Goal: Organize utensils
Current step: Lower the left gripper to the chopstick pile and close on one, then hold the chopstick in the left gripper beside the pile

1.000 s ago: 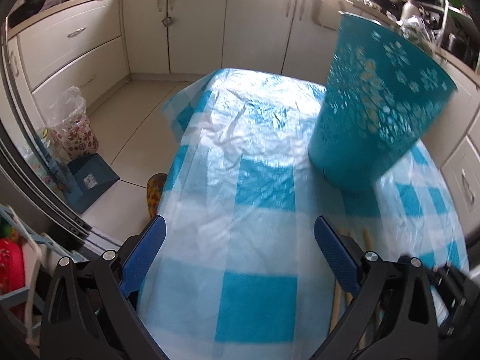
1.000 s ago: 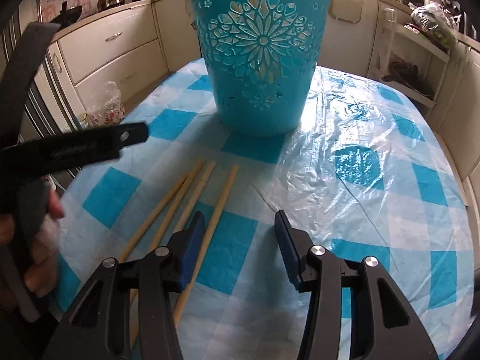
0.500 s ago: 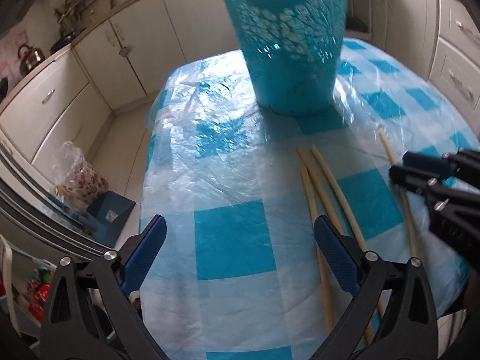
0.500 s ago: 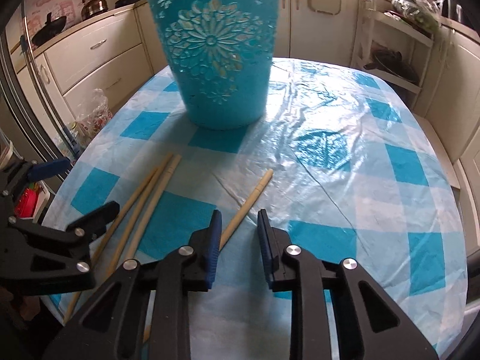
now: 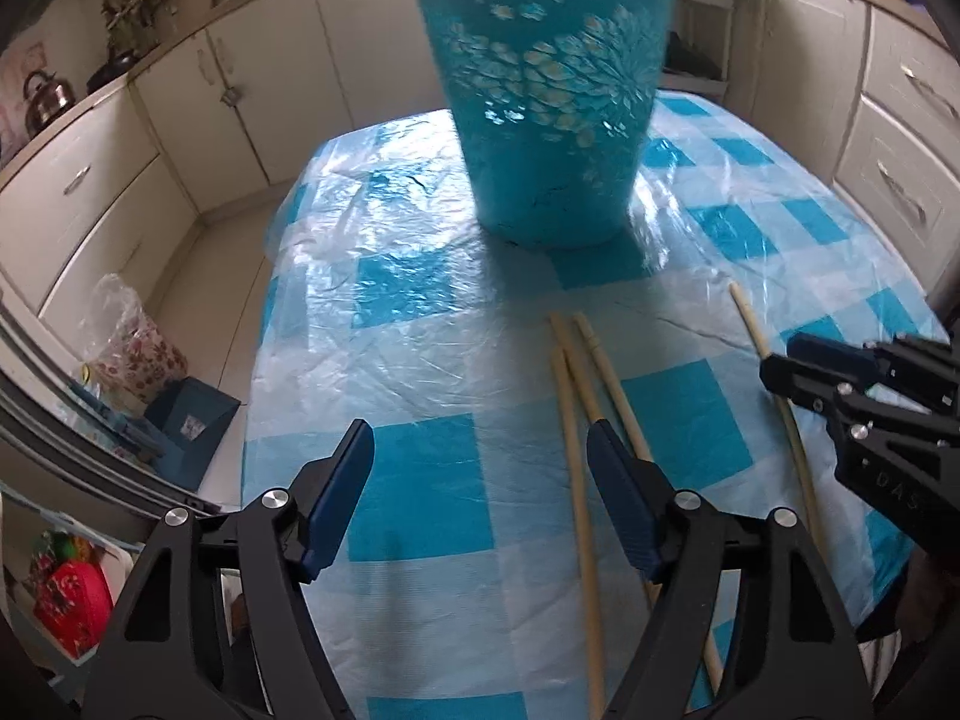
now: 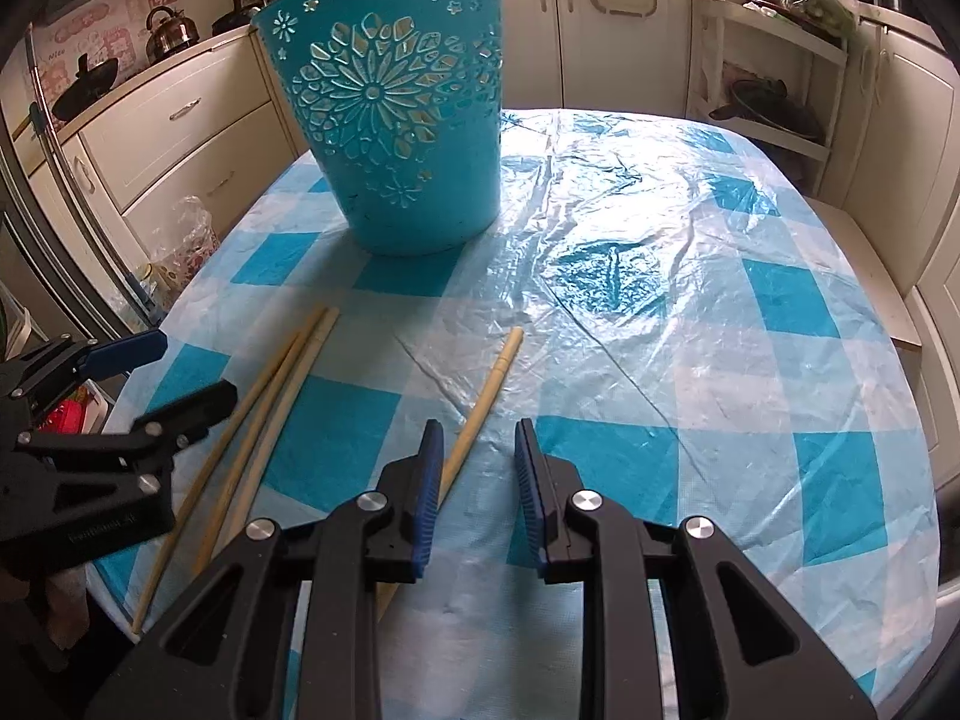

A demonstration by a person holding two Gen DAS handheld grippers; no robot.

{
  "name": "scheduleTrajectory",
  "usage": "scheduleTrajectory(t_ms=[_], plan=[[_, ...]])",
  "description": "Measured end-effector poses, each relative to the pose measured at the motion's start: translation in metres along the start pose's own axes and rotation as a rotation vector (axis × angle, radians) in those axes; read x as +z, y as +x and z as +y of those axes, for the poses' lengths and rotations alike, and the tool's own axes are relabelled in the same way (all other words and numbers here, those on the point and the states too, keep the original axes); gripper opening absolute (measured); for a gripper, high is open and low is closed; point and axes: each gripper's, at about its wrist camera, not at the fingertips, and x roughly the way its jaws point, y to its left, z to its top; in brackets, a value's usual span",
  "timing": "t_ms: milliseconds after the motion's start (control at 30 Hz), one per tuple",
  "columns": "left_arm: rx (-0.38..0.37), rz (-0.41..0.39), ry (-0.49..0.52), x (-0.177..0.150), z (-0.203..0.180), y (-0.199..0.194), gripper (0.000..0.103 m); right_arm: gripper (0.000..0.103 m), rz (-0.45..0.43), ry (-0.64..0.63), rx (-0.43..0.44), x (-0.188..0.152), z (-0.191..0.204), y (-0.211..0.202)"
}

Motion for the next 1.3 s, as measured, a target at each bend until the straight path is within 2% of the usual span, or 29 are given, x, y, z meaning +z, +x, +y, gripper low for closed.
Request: scheduleTrajectory(t_ms=[133, 200, 267, 300, 333, 400, 467, 633, 933, 1300], plan=[[-0.002, 0.018, 0.007, -0.002, -0.004, 0.01, 0.068, 0.025, 0.002, 0.003, 0.007, 0.0, -0.002, 0.0], [-0.025, 0.018, -0.013, 0.0, -0.003, 0.012, 0.063, 0.025, 0.002, 0.004, 0.009, 0.001, -0.003, 0.0], [-0.04, 0.014, -0.027, 0.002, -0.002, 0.014, 0.048, 0.025, 0.002, 0.006, 0.01, 0.001, -0.003, 0.0], [-0.05, 0.01, -0.033, 0.004, -0.003, 0.016, 0.036, 0.025, 0.002, 0.008, 0.011, 0.001, -0.003, 0.0], [-0.06, 0.008, -0.04, 0.006, -0.004, 0.017, 0.03, 0.025, 0.002, 0.011, 0.013, 0.001, -0.004, 0.0], [-0.068, 0.003, -0.051, 0.011, -0.007, 0.02, 0.011, 0.026, 0.002, 0.022, 0.019, 0.002, -0.006, 0.001], [-0.084, -0.008, -0.086, 0.016, -0.008, 0.025, 0.005, 0.026, 0.0, 0.028, 0.016, 0.002, -0.007, 0.001], [-0.115, -0.011, -0.209, 0.024, 0.008, 0.036, 0.005, 0.027, -0.004, 0.029, 0.013, 0.003, -0.008, 0.002], [-0.203, 0.042, -0.279, 0.025, 0.03, 0.038, 0.005, 0.027, 0.001, -0.01, 0.026, 0.008, 0.0, 0.005], [-0.125, 0.032, -0.114, 0.027, 0.014, 0.035, 0.005, 0.027, 0.004, -0.02, 0.031, 0.01, 0.005, 0.007]])
